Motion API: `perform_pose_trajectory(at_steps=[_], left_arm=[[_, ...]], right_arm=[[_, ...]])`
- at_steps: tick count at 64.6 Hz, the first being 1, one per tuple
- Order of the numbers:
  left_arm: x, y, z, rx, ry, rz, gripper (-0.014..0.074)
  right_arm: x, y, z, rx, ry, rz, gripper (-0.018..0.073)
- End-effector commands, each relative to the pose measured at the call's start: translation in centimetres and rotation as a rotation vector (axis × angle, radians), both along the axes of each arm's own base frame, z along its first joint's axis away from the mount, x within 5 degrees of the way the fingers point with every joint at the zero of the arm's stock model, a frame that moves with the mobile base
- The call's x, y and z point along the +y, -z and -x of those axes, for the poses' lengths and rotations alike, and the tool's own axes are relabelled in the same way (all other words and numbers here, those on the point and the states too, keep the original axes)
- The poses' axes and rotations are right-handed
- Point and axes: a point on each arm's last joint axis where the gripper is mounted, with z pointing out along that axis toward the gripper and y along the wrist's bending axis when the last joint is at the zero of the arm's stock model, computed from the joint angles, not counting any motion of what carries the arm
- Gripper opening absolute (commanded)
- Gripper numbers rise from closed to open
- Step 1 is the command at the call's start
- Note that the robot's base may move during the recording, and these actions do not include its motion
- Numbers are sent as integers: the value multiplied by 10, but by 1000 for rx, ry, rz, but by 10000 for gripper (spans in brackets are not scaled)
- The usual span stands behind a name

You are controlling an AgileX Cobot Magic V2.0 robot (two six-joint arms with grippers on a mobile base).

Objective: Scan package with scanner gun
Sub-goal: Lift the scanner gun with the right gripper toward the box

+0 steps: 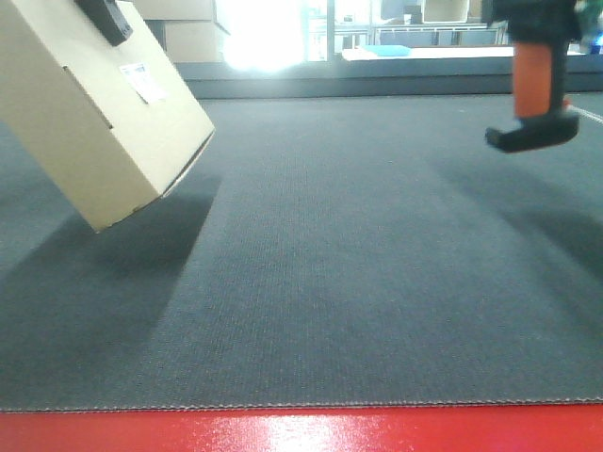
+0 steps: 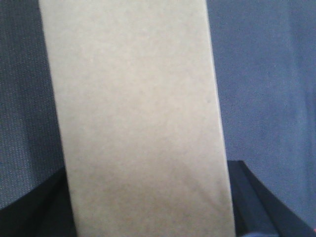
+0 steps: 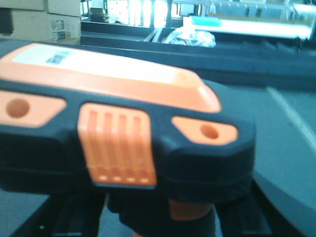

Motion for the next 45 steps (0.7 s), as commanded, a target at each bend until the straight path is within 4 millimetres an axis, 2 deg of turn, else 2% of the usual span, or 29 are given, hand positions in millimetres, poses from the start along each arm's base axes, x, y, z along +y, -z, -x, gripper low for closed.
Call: perform_pose_trajectory(at_steps=[1, 22, 45], left_arm=[[-3, -6, 3, -16, 1, 21, -111], [-3, -6, 3, -16, 1, 21, -111], [-3, -6, 3, -16, 1, 21, -111]], right_arm=[[-1, -22, 9, -58, -15, 103, -154], [5, -40, 28, -31, -138, 426, -154], [5, -44, 29, -49, -137, 433, -154]])
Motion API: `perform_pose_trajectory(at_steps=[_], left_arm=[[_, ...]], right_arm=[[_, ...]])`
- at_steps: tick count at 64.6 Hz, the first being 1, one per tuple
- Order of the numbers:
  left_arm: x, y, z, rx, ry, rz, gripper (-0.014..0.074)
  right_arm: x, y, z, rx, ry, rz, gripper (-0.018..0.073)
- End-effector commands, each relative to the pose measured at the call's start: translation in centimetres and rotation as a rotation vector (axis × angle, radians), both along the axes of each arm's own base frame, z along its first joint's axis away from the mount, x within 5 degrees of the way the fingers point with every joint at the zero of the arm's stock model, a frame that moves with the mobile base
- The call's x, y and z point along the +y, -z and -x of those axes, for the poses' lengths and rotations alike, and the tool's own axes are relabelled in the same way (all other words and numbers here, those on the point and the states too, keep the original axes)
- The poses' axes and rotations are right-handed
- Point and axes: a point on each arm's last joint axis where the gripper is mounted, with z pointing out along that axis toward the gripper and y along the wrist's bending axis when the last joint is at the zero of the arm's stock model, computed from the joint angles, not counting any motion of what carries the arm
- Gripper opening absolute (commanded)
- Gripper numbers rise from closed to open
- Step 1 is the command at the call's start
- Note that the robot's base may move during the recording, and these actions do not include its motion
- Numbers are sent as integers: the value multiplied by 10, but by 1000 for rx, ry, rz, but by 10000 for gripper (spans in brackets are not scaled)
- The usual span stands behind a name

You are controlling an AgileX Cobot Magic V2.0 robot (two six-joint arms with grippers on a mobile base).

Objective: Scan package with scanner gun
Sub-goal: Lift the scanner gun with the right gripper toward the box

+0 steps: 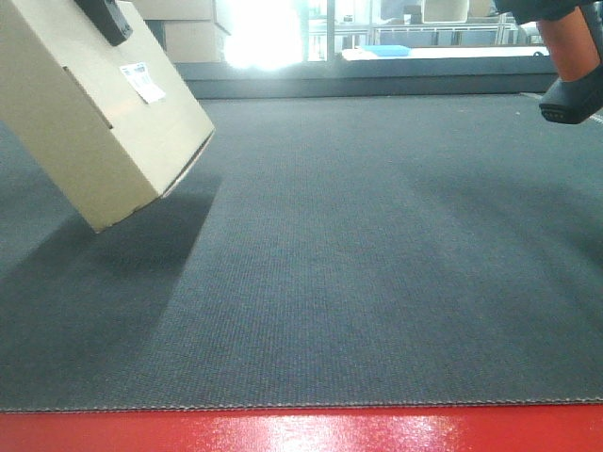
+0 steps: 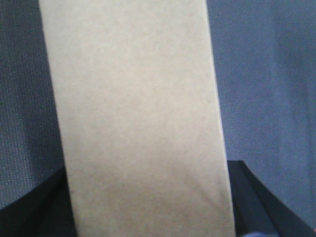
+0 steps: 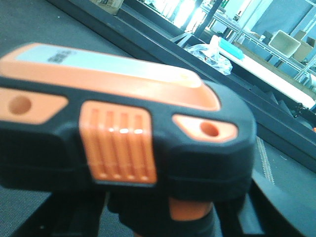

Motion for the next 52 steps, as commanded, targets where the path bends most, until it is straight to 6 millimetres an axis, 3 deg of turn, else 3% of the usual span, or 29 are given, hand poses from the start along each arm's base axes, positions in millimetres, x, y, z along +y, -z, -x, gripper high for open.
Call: perform_pose_trajectory(at_steps=[1, 27, 52], left_arm=[[-3, -6, 3, -16, 1, 21, -111], [-2, -8, 4, -20, 1, 18, -111], [-1, -15, 9, -43, 1, -2, -111]], right_arm=[[-2, -16, 2, -101, 11, 12, -154], [-5, -45, -8, -178, 61, -89, -154], [-12, -29, -20, -119, 87, -65, -154]])
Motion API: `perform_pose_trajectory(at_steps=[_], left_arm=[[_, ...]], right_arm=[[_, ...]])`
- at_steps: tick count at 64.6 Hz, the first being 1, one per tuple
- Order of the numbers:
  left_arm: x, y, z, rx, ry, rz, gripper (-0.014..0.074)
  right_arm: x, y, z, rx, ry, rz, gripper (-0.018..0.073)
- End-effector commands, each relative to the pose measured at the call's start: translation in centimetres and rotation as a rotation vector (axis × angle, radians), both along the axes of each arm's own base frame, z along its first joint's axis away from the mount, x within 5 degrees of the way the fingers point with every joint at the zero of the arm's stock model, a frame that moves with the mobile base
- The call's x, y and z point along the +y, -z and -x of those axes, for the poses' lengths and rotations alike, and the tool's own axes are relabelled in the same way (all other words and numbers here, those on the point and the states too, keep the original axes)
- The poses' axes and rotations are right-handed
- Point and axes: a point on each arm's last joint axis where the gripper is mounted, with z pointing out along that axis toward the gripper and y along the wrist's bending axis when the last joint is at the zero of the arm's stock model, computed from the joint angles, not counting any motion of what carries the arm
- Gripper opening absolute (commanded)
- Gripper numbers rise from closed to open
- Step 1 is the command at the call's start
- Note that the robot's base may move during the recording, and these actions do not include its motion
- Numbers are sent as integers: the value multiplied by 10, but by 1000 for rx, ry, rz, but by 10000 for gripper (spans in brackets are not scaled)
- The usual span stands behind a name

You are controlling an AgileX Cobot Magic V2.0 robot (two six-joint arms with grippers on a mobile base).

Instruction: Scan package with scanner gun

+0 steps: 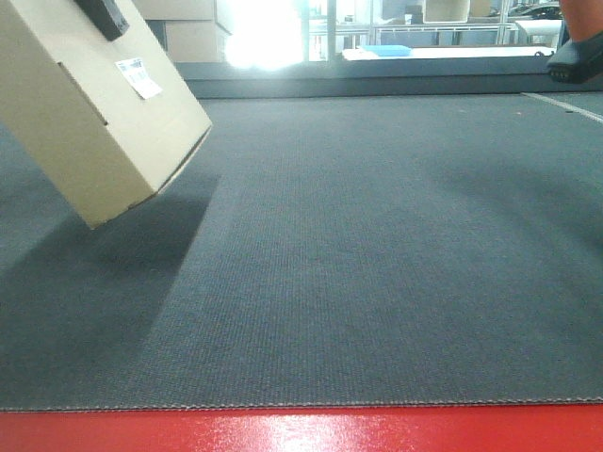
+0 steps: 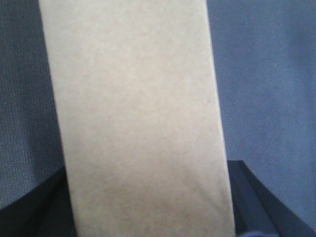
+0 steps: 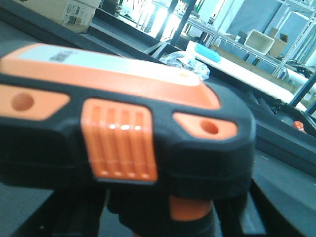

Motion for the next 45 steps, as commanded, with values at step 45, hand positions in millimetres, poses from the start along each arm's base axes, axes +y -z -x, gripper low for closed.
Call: perform_pose_trajectory(at_steps=[45], left_arm=[[-1, -10, 6, -30, 1, -2, -111]], right_arm=[[-3, 0, -12, -77, 31, 68, -154]])
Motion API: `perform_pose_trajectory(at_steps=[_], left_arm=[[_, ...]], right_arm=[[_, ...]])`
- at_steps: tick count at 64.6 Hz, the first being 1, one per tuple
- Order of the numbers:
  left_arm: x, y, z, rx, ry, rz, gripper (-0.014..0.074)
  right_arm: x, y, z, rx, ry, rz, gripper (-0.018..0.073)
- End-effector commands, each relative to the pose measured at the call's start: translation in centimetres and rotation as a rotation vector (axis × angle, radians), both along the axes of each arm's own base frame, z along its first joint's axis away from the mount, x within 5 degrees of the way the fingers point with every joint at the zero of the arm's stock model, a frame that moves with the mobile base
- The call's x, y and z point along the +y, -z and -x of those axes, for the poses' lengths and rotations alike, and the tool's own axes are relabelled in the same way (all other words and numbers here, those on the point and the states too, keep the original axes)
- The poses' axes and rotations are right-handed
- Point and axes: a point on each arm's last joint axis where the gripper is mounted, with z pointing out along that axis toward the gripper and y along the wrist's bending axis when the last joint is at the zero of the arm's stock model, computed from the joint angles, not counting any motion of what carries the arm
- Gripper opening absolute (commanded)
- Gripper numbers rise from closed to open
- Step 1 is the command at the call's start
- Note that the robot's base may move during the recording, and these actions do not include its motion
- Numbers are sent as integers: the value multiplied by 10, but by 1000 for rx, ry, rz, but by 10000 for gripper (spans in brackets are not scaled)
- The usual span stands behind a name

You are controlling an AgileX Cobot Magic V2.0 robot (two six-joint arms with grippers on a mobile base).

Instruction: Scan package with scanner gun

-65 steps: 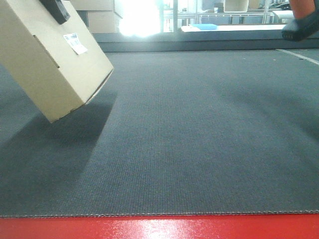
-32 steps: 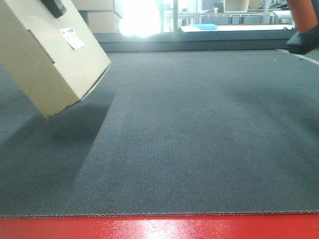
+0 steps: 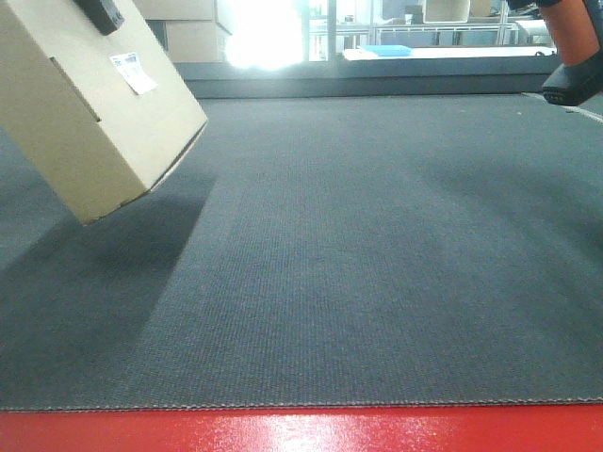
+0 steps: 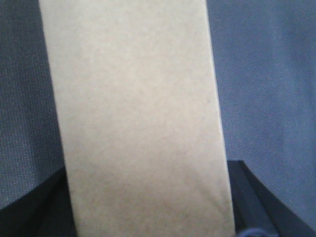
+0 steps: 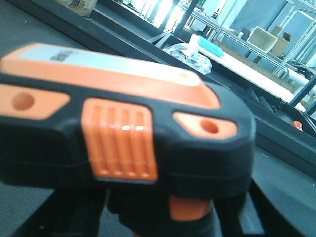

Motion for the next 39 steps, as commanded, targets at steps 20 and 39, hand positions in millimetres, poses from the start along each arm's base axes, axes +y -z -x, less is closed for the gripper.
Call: perform_pose_trajectory(at_steps=[20, 39], left_arm=[[-2, -6, 4, -18, 2, 12, -111], [-2, -6, 4, -18, 2, 12, -111]], right_arm=[[-3, -15, -1, -99, 26, 0, -154], [-8, -16, 0, -116, 84, -84, -154]])
